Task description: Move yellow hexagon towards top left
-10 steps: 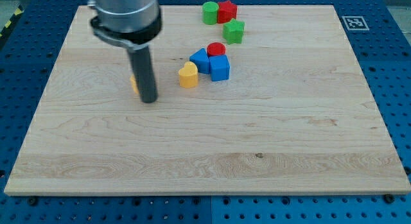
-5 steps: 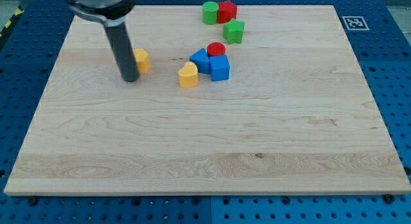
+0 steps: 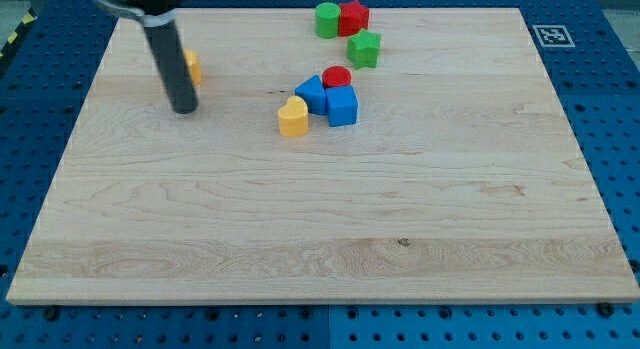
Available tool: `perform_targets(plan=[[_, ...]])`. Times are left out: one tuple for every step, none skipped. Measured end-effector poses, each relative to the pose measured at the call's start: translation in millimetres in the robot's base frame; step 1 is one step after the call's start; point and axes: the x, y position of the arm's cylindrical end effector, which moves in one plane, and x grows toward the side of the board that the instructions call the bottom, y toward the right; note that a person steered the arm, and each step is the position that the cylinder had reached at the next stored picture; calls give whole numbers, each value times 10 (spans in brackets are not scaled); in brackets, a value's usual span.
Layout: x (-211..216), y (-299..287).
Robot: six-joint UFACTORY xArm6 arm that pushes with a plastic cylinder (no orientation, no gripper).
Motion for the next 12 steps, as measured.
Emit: perform_targets(plan=[[-305, -417], [-839, -625], [-657, -621], [-189, -409], [-302, -220], [-830, -288], [-977, -343], [-525, -254], [-273, -4], [-462, 141], [-1022, 125], [-1022, 143]])
